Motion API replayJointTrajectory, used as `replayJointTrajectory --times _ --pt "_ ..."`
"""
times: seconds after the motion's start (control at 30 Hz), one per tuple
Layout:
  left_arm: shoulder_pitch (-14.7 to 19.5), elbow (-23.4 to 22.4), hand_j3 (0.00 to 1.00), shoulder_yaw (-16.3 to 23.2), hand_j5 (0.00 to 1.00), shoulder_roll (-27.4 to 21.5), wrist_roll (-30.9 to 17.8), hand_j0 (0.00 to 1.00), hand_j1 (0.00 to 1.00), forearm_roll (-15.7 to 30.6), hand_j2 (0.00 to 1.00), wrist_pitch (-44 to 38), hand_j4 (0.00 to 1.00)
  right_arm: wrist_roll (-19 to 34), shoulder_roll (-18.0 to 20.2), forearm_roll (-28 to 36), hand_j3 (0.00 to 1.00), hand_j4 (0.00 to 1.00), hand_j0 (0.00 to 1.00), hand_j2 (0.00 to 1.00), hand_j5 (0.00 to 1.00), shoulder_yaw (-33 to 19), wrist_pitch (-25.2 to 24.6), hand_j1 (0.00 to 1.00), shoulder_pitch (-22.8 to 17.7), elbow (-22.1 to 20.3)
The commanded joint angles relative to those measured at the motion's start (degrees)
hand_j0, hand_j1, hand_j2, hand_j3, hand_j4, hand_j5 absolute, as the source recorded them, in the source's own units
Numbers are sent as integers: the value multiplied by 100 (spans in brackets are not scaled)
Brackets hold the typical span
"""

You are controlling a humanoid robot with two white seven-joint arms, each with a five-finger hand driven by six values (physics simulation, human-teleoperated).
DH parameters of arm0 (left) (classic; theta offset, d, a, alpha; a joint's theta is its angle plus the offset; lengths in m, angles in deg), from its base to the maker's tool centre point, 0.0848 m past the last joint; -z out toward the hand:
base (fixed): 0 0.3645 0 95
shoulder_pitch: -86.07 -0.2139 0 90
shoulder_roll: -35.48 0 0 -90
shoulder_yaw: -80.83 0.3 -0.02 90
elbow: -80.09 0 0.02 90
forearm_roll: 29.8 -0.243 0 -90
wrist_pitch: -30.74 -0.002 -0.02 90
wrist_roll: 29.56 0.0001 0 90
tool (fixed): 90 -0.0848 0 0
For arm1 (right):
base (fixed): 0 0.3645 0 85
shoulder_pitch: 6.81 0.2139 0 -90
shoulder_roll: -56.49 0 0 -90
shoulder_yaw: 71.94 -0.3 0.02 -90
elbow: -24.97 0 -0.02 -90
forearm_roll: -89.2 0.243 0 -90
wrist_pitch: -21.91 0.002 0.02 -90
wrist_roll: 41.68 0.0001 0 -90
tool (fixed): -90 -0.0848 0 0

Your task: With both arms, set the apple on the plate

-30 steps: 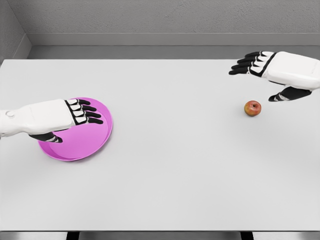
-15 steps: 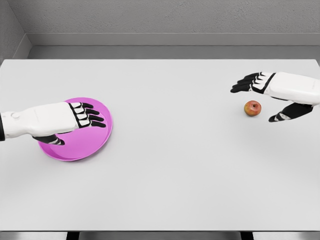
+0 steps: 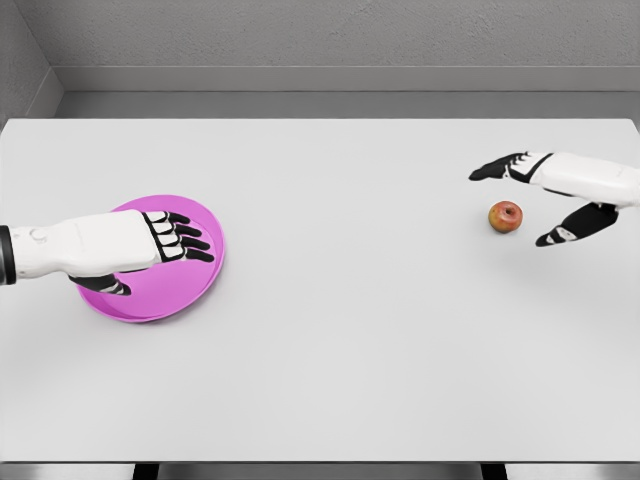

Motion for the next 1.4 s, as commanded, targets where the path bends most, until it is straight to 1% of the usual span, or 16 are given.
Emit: replayJointTrajectory --times 0.0,0.1,0.13,0.2,0.33,0.4,0.43,0.5,0.6,1.0,1.07,1.17,1.23,1.37 --pt "0 4 100 -2 100 -3 -11 100 100 34 100 -9 100 -2 -177 -89 100 100 100 100 100 96 -16 100 0 127" --pt "0 -5 100 -2 100 -3 -11 100 100 34 100 -9 100 -2 -309 -202 100 100 100 100 100 263 -16 100 44 179" --pt "0 4 100 -2 100 -3 -11 100 100 34 100 -9 100 -2 -335 -326 100 100 100 100 100 263 -16 100 114 232" --pt "0 4 100 -2 100 -3 -11 100 100 34 100 -9 100 -2 -388 -370 100 100 100 100 100 272 -16 100 149 425" --pt "0 4 100 -2 100 -3 -11 100 100 34 100 -9 100 -2 -493 -378 100 100 100 100 100 281 -16 100 193 513" --pt "0 4 100 -2 100 -3 -11 100 100 34 100 -9 100 -2 -563 -563 100 100 100 100 100 263 -16 100 202 663" --pt "0 4 100 -2 100 -3 -11 100 100 34 100 -9 100 -2 -651 -738 100 100 100 100 100 246 -16 100 307 855" --pt "0 4 100 -2 100 -3 -11 100 100 34 100 -9 100 -2 -783 -976 100 100 100 100 100 219 -16 100 439 1093" --pt "0 4 100 -2 100 -3 -11 100 100 34 100 -9 100 -2 -871 -985 100 100 100 100 100 246 -16 100 448 1322" --pt "0 4 100 -2 100 -3 -11 100 100 34 100 -9 100 -2 -933 -985 100 100 100 100 100 307 -16 100 448 1445" --pt "0 4 100 -2 100 -3 -20 100 100 34 100 -9 100 -2 -994 -985 100 100 100 100 100 316 -16 100 492 1647" --pt "0 -5 100 -2 100 -3 -20 100 100 25 100 -9 100 -2 -1100 -994 100 100 100 100 100 351 -16 100 501 1726" --pt "0 4 100 -2 100 -3 -20 100 100 25 100 -9 100 -2 -1117 -994 100 100 100 100 100 351 -16 100 519 1867" --pt "0 -5 100 -2 100 -3 -20 100 100 25 100 -9 100 -2 -1117 -994 100 100 100 100 100 351 -16 100 527 1893"
